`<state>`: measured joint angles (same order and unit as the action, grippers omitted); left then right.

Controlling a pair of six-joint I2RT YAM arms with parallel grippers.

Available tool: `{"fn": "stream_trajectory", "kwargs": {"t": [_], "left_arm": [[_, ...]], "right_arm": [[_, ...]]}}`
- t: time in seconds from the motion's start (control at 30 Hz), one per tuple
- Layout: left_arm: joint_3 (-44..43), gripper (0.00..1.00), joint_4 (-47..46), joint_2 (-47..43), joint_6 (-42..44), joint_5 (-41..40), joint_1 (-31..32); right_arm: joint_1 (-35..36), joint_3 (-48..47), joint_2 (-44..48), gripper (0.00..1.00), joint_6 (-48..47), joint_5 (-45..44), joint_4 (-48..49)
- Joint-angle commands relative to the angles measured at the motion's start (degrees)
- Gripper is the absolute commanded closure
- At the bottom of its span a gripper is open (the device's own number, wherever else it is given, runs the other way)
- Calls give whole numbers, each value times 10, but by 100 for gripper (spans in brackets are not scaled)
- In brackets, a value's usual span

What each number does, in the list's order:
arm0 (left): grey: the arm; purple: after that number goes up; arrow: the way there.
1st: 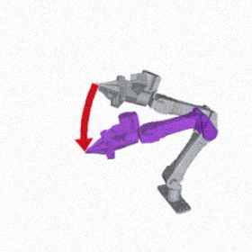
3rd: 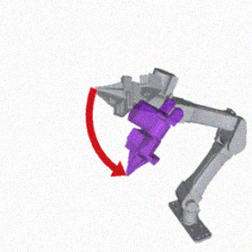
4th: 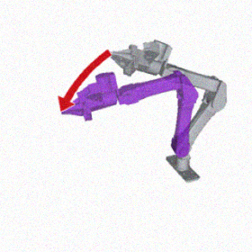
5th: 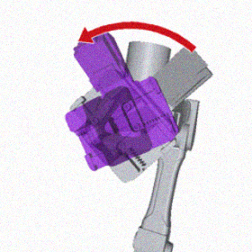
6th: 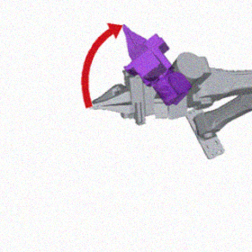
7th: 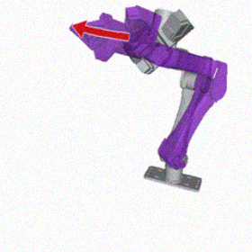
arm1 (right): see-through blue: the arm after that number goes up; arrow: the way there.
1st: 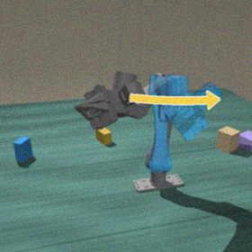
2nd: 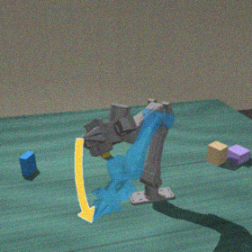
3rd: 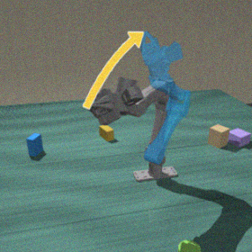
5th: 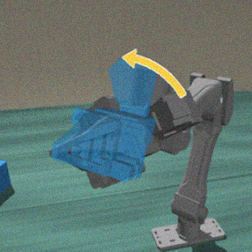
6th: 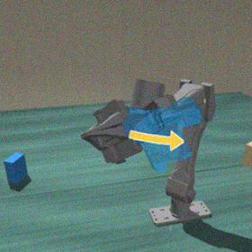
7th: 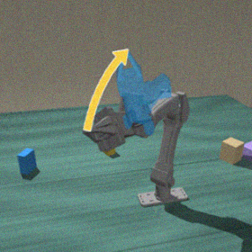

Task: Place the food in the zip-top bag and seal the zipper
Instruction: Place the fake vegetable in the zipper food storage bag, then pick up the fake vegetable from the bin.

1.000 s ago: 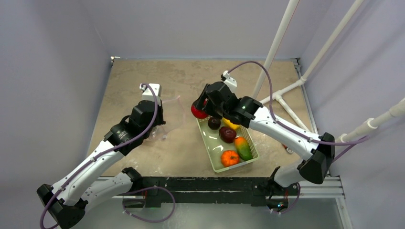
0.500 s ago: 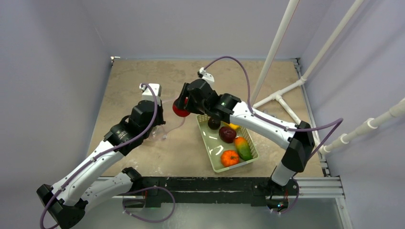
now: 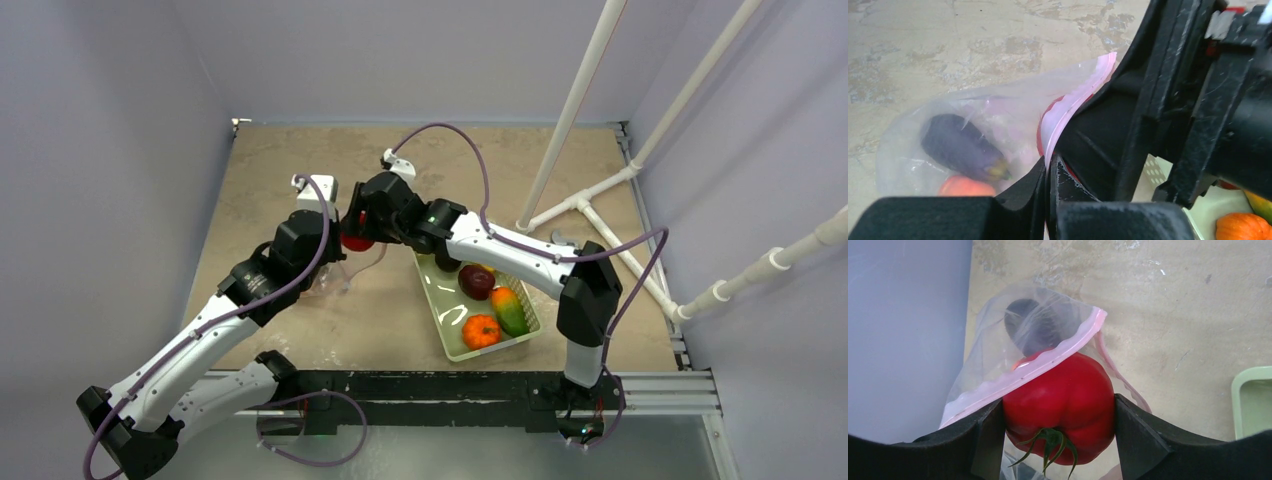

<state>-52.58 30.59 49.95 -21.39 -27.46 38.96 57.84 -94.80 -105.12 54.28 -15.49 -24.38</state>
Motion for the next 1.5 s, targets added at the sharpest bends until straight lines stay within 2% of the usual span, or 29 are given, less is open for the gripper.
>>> {"fn": "stream_trajectory", "kwargs": {"t": [0.0,0.1,0.17,0.63,1.47], "left_arm": [[6,100,-26,-9,10,-2,-4],[6,100,-26,-9,9,-4,-4],[6,100,-27,-8,10,-4,-4],[5,100,-27,-7,10,-4,-5],[5,100,-26,0,10,-4,-4]], "right_arm": [[7,-38,-4,24,-14,-2,21],[8,-39,-3,6,-13,-4,20],[8,-37,1,1,-12,-6,19],[8,-10,53,1,-5,-27,-23],[1,188,206,1,64,-100,-189]]}}
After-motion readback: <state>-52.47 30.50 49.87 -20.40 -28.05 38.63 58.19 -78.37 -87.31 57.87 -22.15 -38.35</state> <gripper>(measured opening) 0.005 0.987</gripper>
